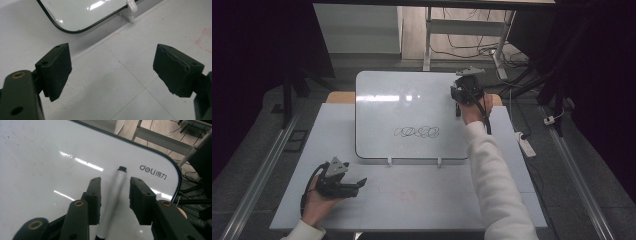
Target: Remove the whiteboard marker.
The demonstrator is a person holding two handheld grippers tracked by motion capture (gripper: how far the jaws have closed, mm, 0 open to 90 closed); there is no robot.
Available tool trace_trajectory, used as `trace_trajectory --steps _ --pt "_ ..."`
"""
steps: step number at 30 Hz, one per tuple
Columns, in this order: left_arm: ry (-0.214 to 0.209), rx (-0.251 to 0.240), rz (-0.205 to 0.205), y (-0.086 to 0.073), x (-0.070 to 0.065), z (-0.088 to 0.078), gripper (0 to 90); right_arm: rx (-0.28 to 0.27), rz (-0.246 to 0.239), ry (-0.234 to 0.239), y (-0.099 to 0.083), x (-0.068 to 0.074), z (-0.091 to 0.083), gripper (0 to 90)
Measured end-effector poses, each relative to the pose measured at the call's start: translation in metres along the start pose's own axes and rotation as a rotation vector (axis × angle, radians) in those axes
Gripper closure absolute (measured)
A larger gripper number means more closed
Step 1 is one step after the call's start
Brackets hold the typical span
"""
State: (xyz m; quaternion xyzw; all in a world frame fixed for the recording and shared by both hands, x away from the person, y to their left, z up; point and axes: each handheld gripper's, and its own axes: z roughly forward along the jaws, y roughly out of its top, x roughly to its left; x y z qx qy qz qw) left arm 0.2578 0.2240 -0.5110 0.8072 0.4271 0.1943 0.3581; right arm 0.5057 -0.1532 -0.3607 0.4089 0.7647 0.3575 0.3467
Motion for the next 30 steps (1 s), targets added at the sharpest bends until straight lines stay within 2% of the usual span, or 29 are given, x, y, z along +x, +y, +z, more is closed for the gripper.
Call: trace_trajectory --steps 7,9,12,13,23,28,30 --pt "0.005 0.007 0.006 -0.001 0.000 0.001 16.4 0.010 -0.010 -0.030 0.000 0.008 0.008 74.7" --pt "0.006 0.012 0.010 -0.001 0.000 0.001 16.4 0.008 -0.010 -0.033 0.000 0.008 0.009 75.0" --pt "0.010 0.015 0.011 -0.001 0.000 0.001 16.4 0.003 0.013 -0.032 0.000 0.009 0.010 76.8" --pt "0.010 0.015 0.011 -0.001 0.000 0.001 16.4 -0.004 0.039 -0.012 0.000 0.009 0.010 80.5" --pt "0.017 0.008 0.007 -0.002 0.001 0.000 16.4 -0.026 0.032 -0.011 -0.001 0.012 0.006 80.9" --pt "0.019 0.002 0.002 -0.002 0.002 -0.001 16.4 -0.080 0.022 -0.004 -0.003 0.011 -0.007 80.9" --pt "0.018 -0.002 0.000 -0.002 0.002 -0.002 16.5 -0.127 0.027 0.008 -0.006 0.010 -0.020 80.9"
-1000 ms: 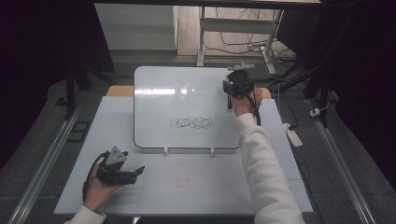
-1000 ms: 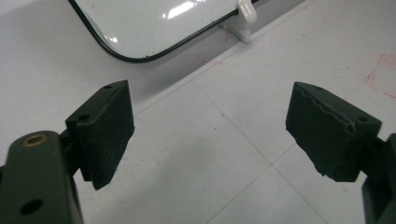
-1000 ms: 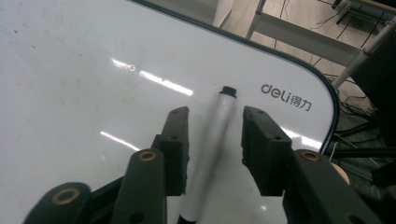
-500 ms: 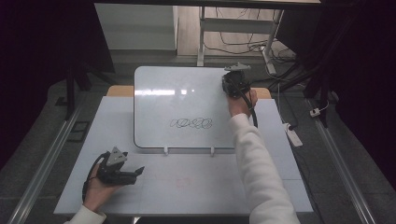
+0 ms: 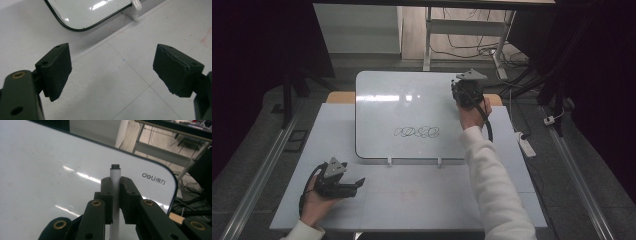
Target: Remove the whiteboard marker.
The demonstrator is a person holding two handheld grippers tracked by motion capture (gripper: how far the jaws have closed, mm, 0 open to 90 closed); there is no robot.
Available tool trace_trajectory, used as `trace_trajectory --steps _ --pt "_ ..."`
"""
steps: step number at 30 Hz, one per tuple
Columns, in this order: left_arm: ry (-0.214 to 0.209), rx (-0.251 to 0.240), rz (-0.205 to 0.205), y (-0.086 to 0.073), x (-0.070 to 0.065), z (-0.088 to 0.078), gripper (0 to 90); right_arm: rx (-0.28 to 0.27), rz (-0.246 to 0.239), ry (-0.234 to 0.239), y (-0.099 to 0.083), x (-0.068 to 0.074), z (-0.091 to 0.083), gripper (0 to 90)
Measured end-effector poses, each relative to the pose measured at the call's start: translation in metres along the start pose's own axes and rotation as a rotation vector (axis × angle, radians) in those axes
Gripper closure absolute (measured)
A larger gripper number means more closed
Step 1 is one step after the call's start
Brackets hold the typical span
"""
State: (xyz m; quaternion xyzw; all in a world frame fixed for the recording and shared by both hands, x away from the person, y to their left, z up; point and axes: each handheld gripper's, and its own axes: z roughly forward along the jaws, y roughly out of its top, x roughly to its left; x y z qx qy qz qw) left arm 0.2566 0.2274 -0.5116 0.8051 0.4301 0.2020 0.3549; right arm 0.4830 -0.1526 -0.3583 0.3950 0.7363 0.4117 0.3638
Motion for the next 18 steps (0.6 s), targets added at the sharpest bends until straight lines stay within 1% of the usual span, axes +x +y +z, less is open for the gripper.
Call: trace_trajectory --steps 4,5,6,7,9,10,11,12,14,15,16,18 --pt "0.003 -0.006 -0.004 0.000 0.000 0.000 16.7 -0.080 0.019 0.034 -0.005 -0.002 -0.021 80.9" --pt "0.004 -0.007 -0.004 0.000 0.000 0.000 16.7 -0.080 0.019 0.034 -0.005 -0.002 -0.021 80.9" --pt "0.005 -0.009 -0.004 0.000 0.000 0.000 16.8 -0.120 0.030 0.066 -0.010 -0.001 -0.033 80.9" --pt "0.005 -0.009 -0.005 0.000 0.000 0.000 16.8 -0.120 0.030 0.066 -0.010 -0.001 -0.033 80.9" --pt "0.002 -0.012 -0.006 0.002 0.000 0.000 16.9 -0.145 0.028 0.090 -0.015 0.000 -0.043 80.9" --pt "-0.002 -0.013 -0.007 0.003 -0.001 0.000 17.0 -0.162 0.033 0.111 -0.018 0.002 -0.050 80.8" --pt "-0.008 -0.016 -0.007 0.004 -0.001 0.000 17.3 -0.184 0.039 0.142 -0.025 0.006 -0.060 80.8" --pt "-0.015 -0.023 -0.009 0.005 -0.002 0.000 17.5 -0.193 0.038 0.160 -0.028 0.008 -0.065 80.8" --pt "-0.038 -0.043 -0.015 0.011 -0.005 0.000 17.9 -0.207 0.052 0.204 -0.037 0.014 -0.075 80.8" --pt "-0.044 -0.050 -0.012 0.013 -0.006 -0.001 17.9 -0.207 0.052 0.204 -0.037 0.014 -0.075 80.8" --pt "-0.052 -0.066 0.004 0.022 -0.011 -0.002 18.3 -0.217 0.068 0.242 -0.044 0.019 -0.082 80.8" --pt "-0.067 -0.088 0.016 0.031 -0.017 -0.002 18.7 -0.218 0.085 0.280 -0.051 0.024 -0.086 80.8"
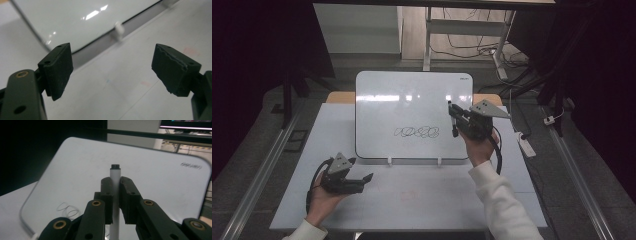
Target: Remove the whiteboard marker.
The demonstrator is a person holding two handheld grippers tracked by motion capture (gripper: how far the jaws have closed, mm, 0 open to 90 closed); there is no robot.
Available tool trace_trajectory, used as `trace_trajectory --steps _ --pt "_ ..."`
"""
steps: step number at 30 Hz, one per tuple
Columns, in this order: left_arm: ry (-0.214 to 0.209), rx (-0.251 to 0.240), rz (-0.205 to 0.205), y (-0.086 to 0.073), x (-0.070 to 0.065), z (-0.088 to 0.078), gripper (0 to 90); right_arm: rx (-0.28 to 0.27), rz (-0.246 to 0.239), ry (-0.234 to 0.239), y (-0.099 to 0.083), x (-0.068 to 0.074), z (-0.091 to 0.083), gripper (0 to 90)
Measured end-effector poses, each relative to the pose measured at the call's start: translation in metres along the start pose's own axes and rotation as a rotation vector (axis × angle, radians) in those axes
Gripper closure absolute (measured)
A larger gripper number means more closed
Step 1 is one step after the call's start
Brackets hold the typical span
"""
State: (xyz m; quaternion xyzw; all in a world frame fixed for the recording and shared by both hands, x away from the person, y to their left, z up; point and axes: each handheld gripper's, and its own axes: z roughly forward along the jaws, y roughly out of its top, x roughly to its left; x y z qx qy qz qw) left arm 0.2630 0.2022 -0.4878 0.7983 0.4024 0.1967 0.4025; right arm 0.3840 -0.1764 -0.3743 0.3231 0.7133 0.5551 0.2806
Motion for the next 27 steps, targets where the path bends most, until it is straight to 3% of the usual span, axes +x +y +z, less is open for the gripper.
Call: trace_trajectory --steps 6,10,17,22,27 --pt "-0.045 -0.048 0.035 0.026 -0.016 0.009 20.8 -0.004 0.031 0.068 -0.020 0.018 -0.007 80.8" --pt "-0.100 -0.066 0.031 0.041 -0.025 0.020 21.9 -0.009 0.060 0.106 -0.029 0.026 -0.009 80.8" --pt "-0.169 -0.085 0.032 0.060 -0.039 0.037 24.1 -0.012 0.058 0.153 -0.041 0.040 -0.010 80.8" --pt "-0.285 -0.100 0.025 0.077 -0.052 0.054 33.0 0.001 0.020 0.216 -0.046 0.057 -0.008 80.7" --pt "-0.392 -0.086 -0.005 0.088 -0.057 0.069 39.5 0.003 -0.042 0.255 -0.048 0.074 -0.005 80.7"
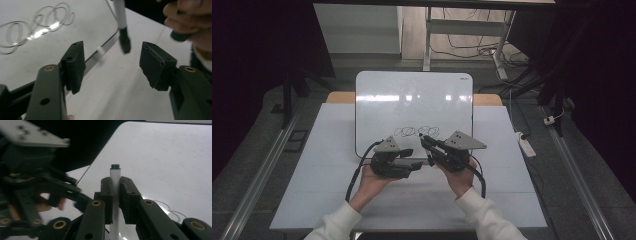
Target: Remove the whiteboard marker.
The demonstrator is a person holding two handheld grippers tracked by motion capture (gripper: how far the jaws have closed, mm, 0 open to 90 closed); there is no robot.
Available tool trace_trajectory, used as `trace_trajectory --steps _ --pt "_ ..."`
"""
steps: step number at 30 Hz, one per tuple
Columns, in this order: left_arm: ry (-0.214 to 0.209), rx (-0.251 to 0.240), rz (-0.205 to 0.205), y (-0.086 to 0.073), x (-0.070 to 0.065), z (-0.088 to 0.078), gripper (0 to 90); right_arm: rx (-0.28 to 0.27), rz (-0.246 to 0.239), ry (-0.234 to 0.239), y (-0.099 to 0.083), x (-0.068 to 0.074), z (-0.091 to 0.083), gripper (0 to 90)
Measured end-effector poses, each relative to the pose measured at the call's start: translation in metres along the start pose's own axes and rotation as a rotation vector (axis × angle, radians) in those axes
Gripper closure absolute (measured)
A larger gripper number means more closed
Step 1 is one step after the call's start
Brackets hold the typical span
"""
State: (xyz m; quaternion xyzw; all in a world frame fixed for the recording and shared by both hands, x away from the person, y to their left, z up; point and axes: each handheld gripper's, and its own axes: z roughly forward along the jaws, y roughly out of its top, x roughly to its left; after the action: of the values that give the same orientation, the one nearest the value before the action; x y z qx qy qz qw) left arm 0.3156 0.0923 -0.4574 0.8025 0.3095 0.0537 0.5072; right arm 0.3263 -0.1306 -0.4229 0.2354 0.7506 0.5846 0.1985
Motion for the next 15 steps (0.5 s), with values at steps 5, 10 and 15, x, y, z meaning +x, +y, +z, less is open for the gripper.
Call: trace_trajectory --steps 5,10,15 --pt "-0.044 0.005 -0.035 0.003 0.006 0.007 43.5 0.007 -0.041 0.043 -0.001 0.010 0.005 80.7" --pt "-0.112 0.019 -0.077 0.002 0.012 0.013 49.8 0.027 -0.068 0.066 -0.002 0.016 0.009 80.7" --pt "-0.135 0.044 -0.078 0.000 0.012 0.017 58.7 0.036 -0.106 0.076 -0.003 0.022 0.011 80.7"
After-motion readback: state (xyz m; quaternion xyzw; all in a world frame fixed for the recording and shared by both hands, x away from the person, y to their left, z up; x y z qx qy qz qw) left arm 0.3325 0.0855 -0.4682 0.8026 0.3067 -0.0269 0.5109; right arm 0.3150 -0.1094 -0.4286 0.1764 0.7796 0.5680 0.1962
